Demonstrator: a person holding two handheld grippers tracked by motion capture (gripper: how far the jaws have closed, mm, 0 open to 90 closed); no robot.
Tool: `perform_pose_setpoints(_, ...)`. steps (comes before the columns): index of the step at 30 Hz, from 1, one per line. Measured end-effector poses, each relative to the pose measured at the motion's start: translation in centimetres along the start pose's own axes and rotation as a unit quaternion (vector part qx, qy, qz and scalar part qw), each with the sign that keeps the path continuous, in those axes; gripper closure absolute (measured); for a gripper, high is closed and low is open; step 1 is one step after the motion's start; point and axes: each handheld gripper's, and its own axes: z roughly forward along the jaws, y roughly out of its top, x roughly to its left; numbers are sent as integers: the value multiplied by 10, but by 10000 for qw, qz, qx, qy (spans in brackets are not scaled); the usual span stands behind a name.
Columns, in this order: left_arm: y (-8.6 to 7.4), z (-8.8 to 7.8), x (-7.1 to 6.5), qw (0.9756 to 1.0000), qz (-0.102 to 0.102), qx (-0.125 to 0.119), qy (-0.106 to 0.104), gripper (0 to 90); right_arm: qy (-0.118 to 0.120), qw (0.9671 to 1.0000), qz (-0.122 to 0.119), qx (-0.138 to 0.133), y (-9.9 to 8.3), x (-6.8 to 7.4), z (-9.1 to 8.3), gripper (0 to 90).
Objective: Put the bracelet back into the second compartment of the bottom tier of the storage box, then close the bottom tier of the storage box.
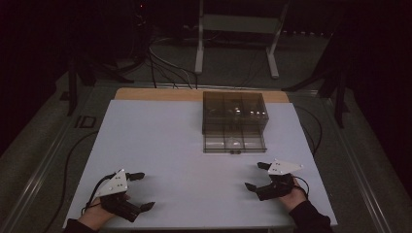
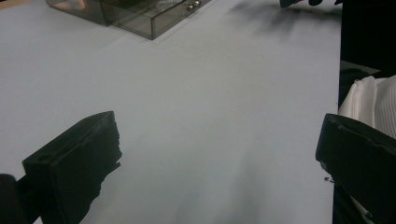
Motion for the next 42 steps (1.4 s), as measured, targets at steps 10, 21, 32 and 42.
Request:
perform_pose_setpoints(10, 0, 1, -1, 10000, -11, 18, -11, 1, -14, 10000, 12, -60, 3, 0, -2, 93)
perform_pose_setpoints(21, 0, 1, -1, 10000, -4, 21, -5, 1, -40, 9998, -20, -188, 17, 4, -6, 93)
perform_pose_setpoints(32, 0, 0, 0, 10000, -3, 7, -7, 1, -102, 9992, -105, -367, 43, 7, -10, 93)
perform_pose_setpoints(42, 0, 0, 0, 10000, -9, 7, -8, 1, -86, 9987, -278, -426, 65, 8, 1, 93)
